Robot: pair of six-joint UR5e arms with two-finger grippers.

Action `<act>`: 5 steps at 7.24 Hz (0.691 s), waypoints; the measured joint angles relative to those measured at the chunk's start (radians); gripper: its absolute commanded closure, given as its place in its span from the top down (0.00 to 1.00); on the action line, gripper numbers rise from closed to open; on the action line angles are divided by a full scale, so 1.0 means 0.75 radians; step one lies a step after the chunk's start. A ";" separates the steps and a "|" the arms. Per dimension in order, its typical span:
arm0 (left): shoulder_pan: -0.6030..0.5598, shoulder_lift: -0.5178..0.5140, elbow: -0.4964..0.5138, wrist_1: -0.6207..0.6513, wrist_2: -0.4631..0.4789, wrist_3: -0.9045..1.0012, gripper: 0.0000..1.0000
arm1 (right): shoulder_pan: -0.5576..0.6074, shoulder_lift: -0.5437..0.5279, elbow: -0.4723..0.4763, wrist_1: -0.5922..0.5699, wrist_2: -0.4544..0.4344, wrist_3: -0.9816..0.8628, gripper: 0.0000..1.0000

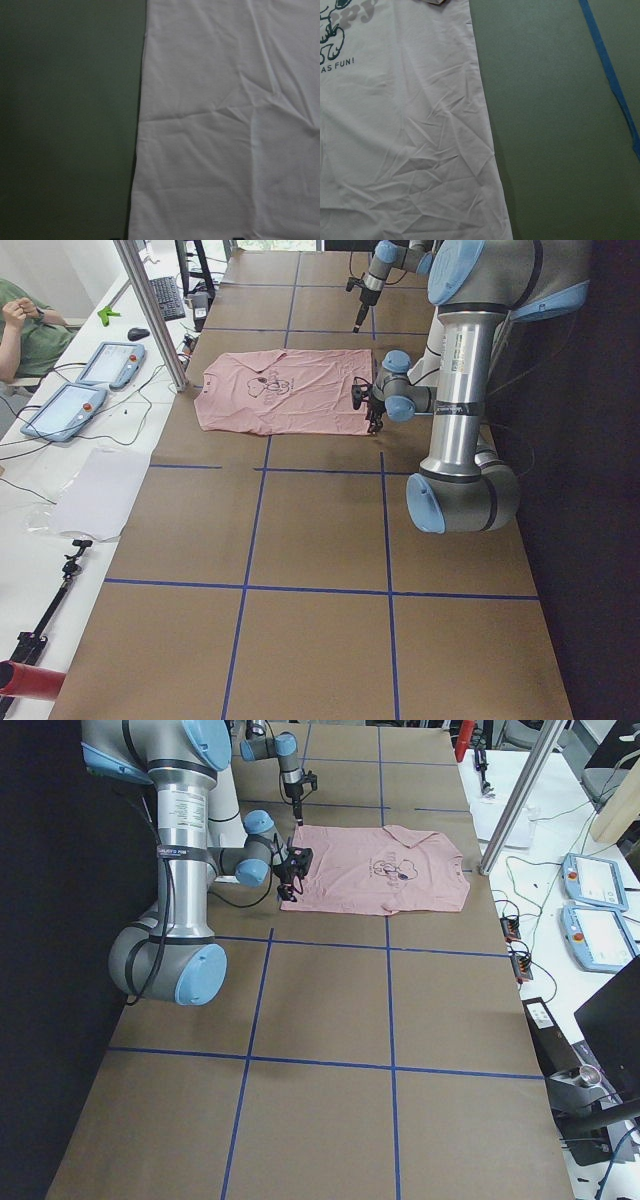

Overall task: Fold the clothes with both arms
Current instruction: 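Lower both grippers to the shirt's hem nearest the robot, then grasp the hem corners nearest the robot with both grippers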

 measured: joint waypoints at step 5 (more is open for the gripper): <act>0.017 -0.003 0.022 0.003 -0.002 -0.037 0.07 | 0.000 -0.003 0.000 0.001 -0.003 0.002 0.99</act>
